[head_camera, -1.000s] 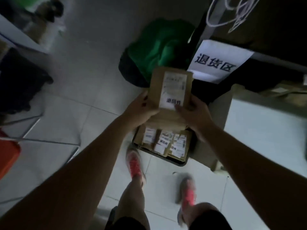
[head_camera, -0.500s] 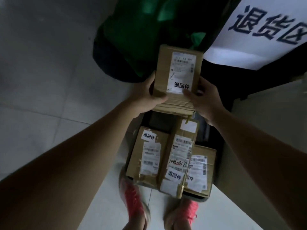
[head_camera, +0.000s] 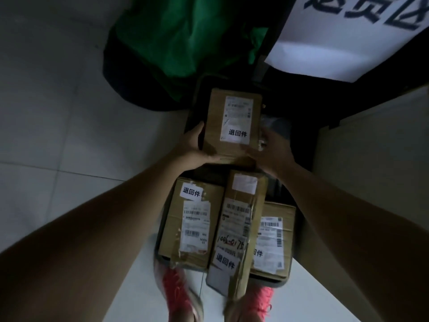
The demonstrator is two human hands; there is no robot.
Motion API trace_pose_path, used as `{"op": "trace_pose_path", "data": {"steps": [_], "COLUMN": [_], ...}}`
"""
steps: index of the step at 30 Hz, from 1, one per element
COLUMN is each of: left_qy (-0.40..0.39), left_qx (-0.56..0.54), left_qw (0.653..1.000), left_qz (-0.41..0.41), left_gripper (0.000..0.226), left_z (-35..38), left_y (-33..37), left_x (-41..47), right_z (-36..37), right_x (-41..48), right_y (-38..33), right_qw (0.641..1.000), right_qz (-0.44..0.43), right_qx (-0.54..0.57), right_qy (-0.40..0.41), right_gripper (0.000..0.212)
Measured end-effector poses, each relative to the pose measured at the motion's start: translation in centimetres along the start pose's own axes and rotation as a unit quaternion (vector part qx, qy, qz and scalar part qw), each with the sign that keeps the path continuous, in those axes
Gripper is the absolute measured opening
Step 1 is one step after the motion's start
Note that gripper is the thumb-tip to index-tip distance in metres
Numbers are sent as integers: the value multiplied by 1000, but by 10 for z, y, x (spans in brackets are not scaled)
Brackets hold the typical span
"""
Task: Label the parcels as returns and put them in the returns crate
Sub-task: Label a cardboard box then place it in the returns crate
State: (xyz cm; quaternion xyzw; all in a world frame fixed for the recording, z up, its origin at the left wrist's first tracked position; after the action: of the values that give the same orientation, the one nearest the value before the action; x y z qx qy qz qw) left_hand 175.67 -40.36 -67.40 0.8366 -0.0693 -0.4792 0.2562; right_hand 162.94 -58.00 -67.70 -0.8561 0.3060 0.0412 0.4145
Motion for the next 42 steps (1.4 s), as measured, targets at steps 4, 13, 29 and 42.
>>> {"op": "trace_pose_path", "data": {"steps": [4,13,29,42], "left_qy": [132,263,339,295], "left_qx": [179,428,416,436], "left_qw": [969,840,797,799], "left_qz": [104,207,276,292], "left_gripper": [87,80,62,67], "left_z": [-29,-86,-70,88], "left_y": [40,169,319,378], "left_x": [-58,-255,-651,-762], "right_z": [-46,-211,-482,-604], "right_x": [-25,-128,-459,-590], "right_y": [-47,-206,-336,-248], "right_qw": [985,925,935,940], "right_qz": [-33,-63,-17,15], "right_qx": [-169,-374,-324,-302], "right_qy": [-5,-35,141,157], "right_gripper": [43,65,52,63]}}
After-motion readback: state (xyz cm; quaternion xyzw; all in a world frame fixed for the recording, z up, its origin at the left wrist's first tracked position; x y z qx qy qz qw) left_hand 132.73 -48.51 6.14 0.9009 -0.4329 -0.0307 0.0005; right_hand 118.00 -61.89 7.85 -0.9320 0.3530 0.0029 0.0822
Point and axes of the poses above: each hand's wrist, its own x-axis towards the middle knuckle, its own z-axis out of the palm, y = z × x, the point moved 1 cm from there along x, towards the middle knuckle, and after that the axes turned 10 degrees about -z, right-handed, at the moved point
